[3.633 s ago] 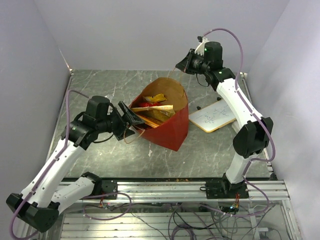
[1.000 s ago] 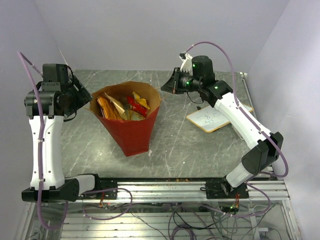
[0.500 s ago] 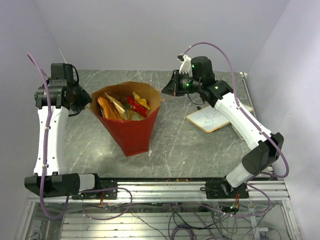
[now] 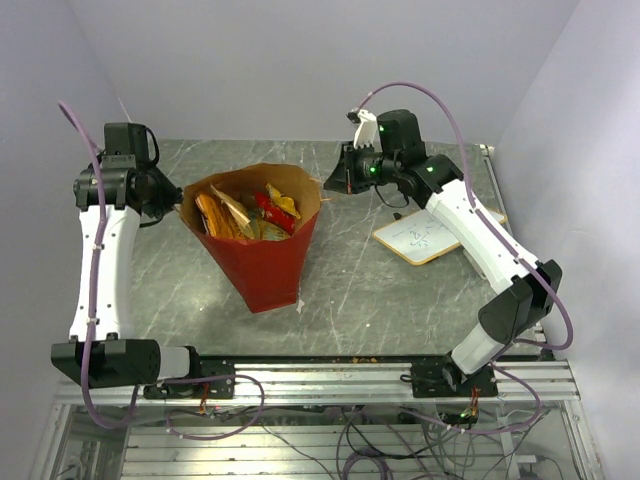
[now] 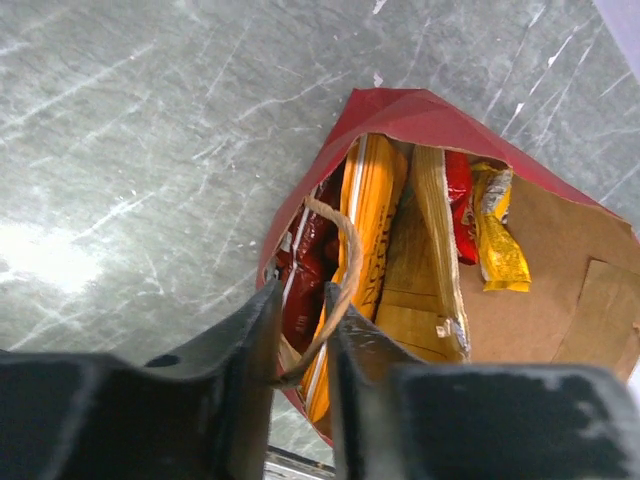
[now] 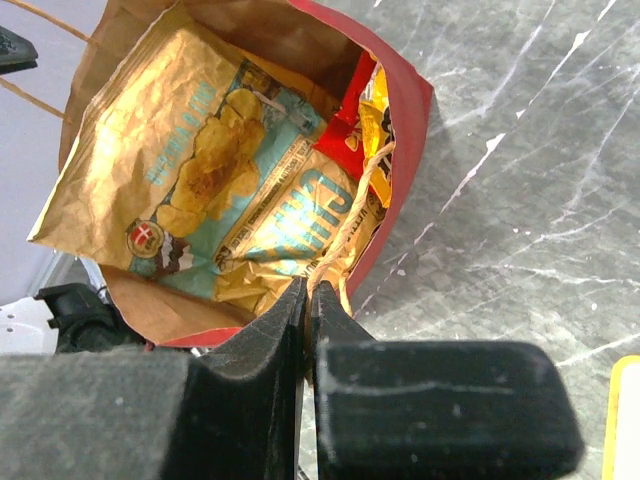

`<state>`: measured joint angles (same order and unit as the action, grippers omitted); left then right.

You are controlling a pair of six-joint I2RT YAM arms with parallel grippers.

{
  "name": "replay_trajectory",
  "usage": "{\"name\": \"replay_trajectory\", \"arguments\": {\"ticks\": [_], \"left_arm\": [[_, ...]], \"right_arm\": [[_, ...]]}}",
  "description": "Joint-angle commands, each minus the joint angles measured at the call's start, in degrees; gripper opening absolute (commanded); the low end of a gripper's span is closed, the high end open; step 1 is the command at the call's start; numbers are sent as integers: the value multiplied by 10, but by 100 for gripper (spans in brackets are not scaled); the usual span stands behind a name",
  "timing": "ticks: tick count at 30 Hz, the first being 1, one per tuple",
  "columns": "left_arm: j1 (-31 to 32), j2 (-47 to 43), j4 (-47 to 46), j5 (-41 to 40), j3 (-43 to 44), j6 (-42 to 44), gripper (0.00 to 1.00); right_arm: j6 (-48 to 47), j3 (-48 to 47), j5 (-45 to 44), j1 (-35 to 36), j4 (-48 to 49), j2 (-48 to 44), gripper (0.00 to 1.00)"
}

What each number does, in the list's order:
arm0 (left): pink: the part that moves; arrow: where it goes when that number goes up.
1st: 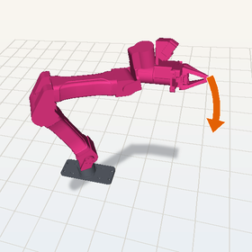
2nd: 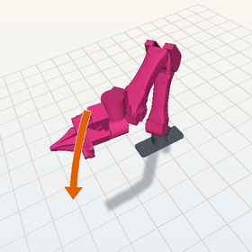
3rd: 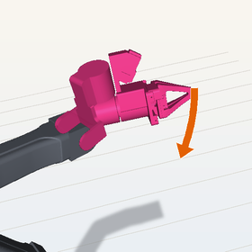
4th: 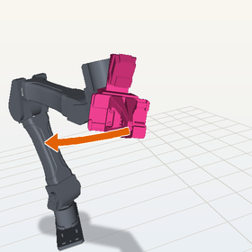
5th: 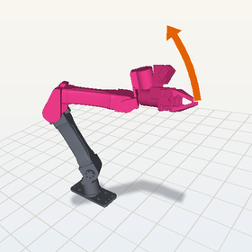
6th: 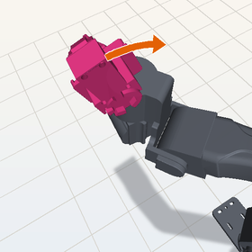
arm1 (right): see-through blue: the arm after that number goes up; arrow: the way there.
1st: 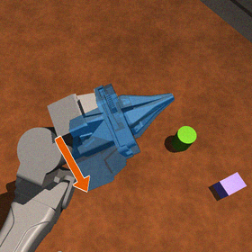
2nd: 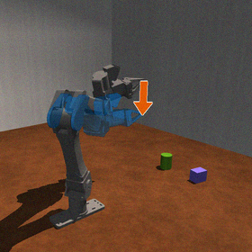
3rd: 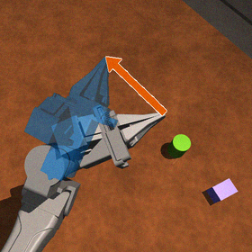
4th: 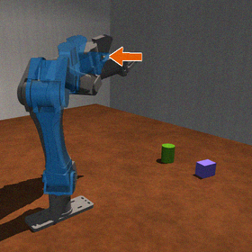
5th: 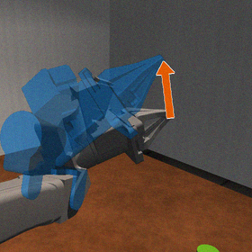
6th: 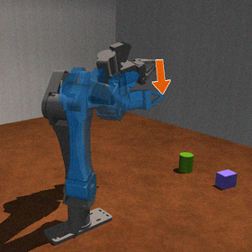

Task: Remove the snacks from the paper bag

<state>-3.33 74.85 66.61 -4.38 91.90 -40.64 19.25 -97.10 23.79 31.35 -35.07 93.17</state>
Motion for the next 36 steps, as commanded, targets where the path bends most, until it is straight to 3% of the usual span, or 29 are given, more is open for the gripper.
{"name": "replay_trajectory", "arguments": {"ticks": [1, 6, 9, 11, 15, 20, 23, 28, 31, 36], "left_arm": [[-16, 17, -8, -8, 36, 30, 26], [-25, 31, 1, 11, 62, 47, 12], [-27, 27, -8, 44, 59, 46, 12], [-27, 17, -20, 75, 48, 47, 21], [-27, -8, -20, 90, 33, 46, 49], [-27, -26, 17, 83, 40, 53, 64], [-27, -39, 36, 84, 56, 51, 82], [-23, -37, 41, 159, 87, 35, 89], [24, -30, 13, 177, 103, -2, 85], [212, 23, -27, 93, 130, -63, 79]], "right_arm": [[-15, -24, 4, 3, -8, 8, 4], [-9, -38, -15, 2, -18, 9, 4], [1, -47, -60, 2, -22, -6, 3], [10, -49, -93, 1, -19, -19, 0], [37, -31, -162, -4, 7, -54, 0], [52, -40, -225, -14, 16, -75, 0], [55, -39, -237, -16, 25, -87, 0], [58, -20, -236, -17, 37, -113, 0], [56, -4, -248, -17, 37, -131, 0], [51, 17, -275, -18, 43, -158, 0]]}}
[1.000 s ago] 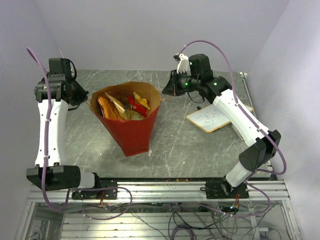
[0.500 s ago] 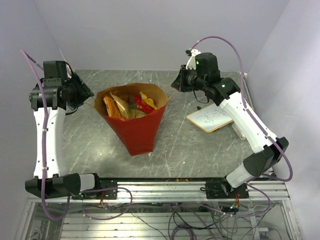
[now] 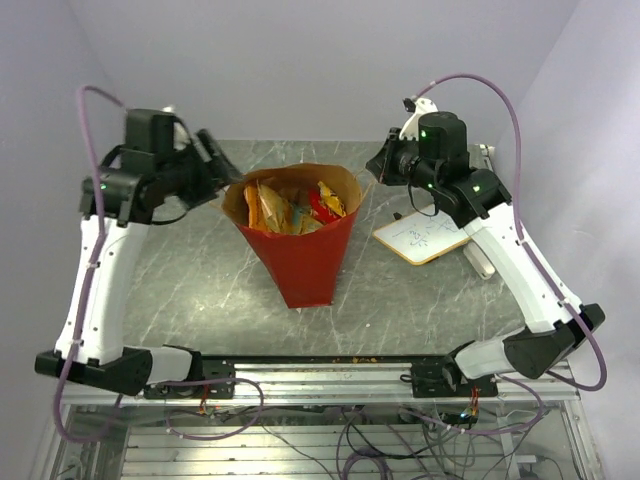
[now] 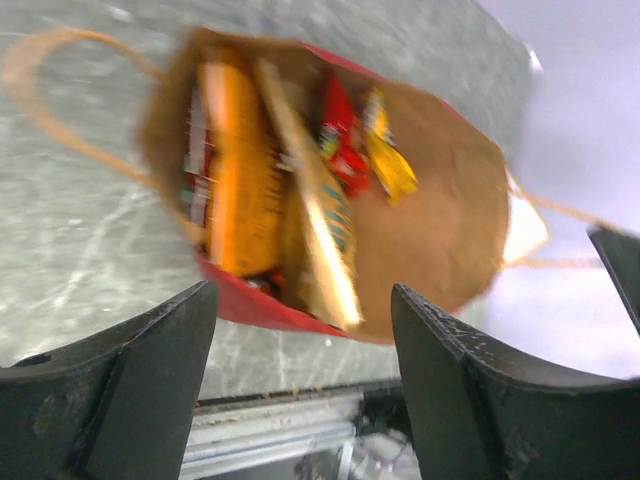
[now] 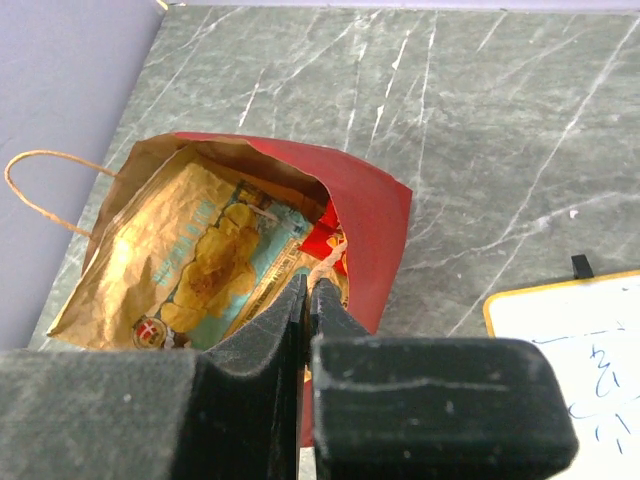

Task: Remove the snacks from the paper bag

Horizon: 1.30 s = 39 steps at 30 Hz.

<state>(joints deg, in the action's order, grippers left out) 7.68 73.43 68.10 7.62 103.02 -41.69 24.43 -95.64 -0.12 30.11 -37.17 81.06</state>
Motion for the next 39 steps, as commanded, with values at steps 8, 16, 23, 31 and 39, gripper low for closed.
{"name": "replay_trajectory", "arguments": {"ticks": [8, 16, 23, 31, 39], "left_arm": [[200, 110, -65, -111, 47, -53, 78], [253, 152, -1, -249, 80, -72, 79], [253, 165, -31, -216, 25, -76, 76], [254, 223, -88, -124, 18, -75, 41], [255, 232, -113, -101, -24, -78, 53]], "right_arm": [[-18, 10, -57, -6, 54, -61, 0], [-31, 24, -81, -7, 54, -82, 0], [-39, 42, -96, -7, 51, -98, 0], [-45, 49, -99, -8, 41, -108, 0], [-49, 49, -98, -8, 45, -109, 0]]}}
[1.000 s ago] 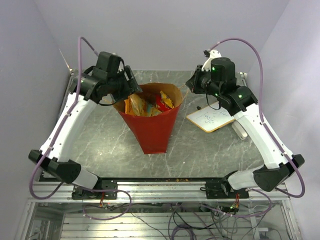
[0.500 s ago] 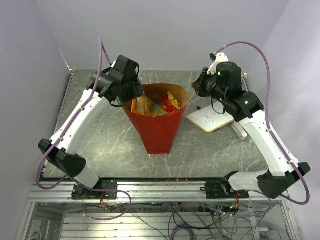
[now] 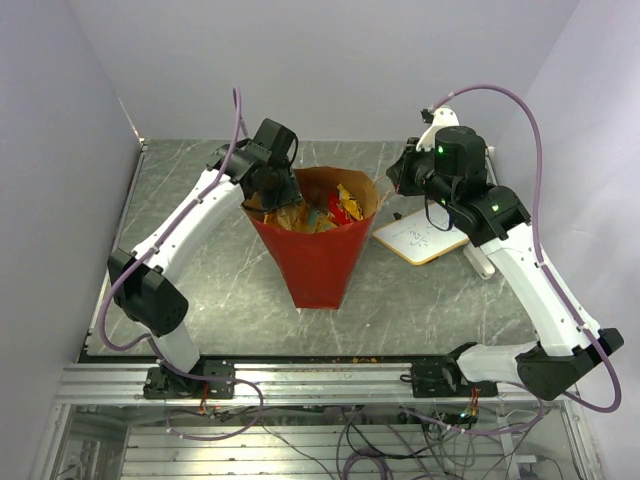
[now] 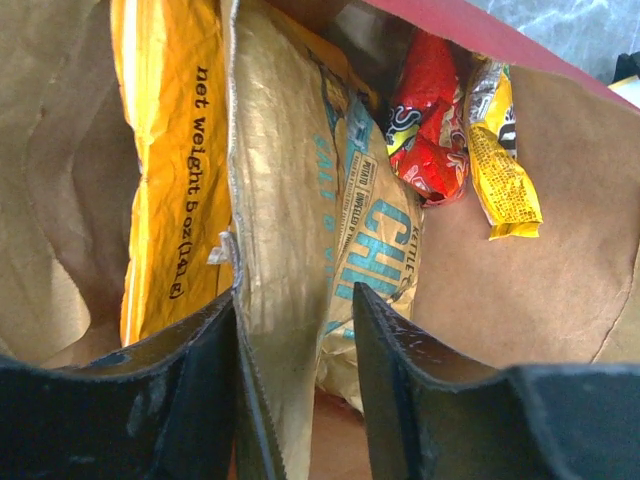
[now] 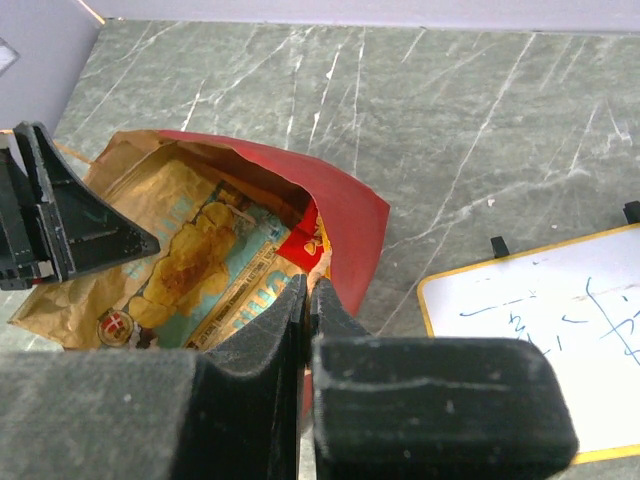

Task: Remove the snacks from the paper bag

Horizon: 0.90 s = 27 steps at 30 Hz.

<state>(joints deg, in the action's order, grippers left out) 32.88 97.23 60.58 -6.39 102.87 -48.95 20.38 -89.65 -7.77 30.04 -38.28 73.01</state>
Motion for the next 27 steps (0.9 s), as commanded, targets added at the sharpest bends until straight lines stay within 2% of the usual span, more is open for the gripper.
{"name": "replay_trajectory", "arguments": {"ticks": [1, 3, 7, 14, 27], "left_arm": [[2, -4, -45, 50, -30, -5, 49], [3, -2, -57, 63, -37, -6, 42], [3, 0, -74, 77, -40, -1, 36], [3, 8, -71, 99, -7, 9, 7], [2, -22, -108, 157, 82, -3, 7]], "right_arm": [[-8, -12, -20, -8, 57, -28, 0], [-8, -12, -19, -8, 57, -27, 0], [-10, -11, -22, -8, 56, -28, 0], [-12, -12, -28, -7, 52, -30, 0], [-11, 4, -61, -7, 54, -45, 0]]}}
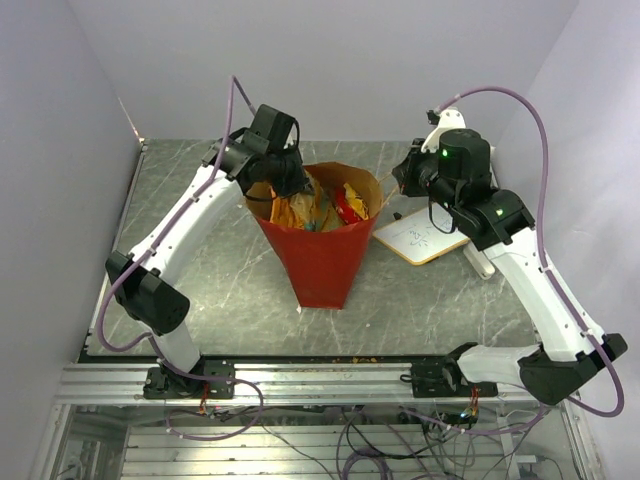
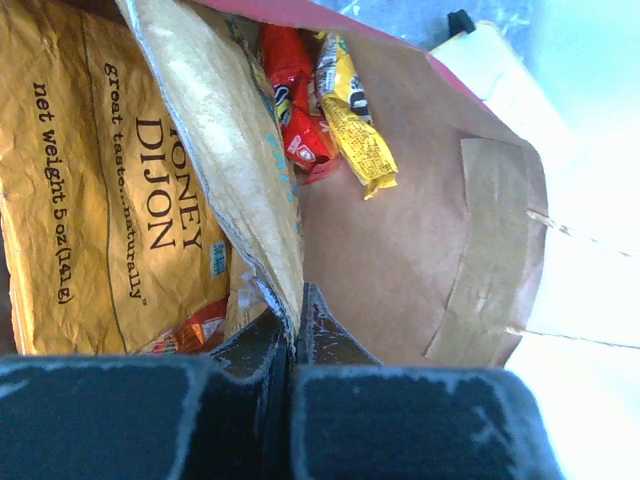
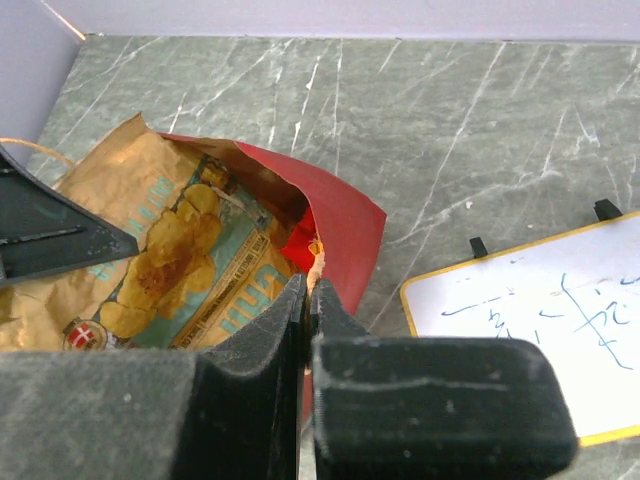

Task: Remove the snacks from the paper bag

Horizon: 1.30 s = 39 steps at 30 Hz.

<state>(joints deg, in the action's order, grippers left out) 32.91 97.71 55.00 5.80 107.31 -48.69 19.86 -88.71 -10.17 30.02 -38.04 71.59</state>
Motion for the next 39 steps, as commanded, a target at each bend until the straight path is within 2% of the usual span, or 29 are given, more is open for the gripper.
{"name": "replay_trajectory", "arguments": {"ticks": [1, 14, 26, 32, 39], "left_arm": [[2, -29, -55, 37, 43, -6, 7], [2, -52, -89, 73, 144, 15, 7], [1, -108, -143, 42, 232, 96, 7], [0, -141, -126, -40, 282, 143, 7], [-1, -195, -61, -198, 302, 182, 7]], "right_arm": [[-5, -5, -39, -7, 53, -32, 0], [-2, 1, -44, -7, 55, -36, 0], [2, 6, -40, -7, 53, -37, 0], [2, 6, -37, -7, 54, -39, 0], [0, 0, -32, -7, 53, -32, 0]]}}
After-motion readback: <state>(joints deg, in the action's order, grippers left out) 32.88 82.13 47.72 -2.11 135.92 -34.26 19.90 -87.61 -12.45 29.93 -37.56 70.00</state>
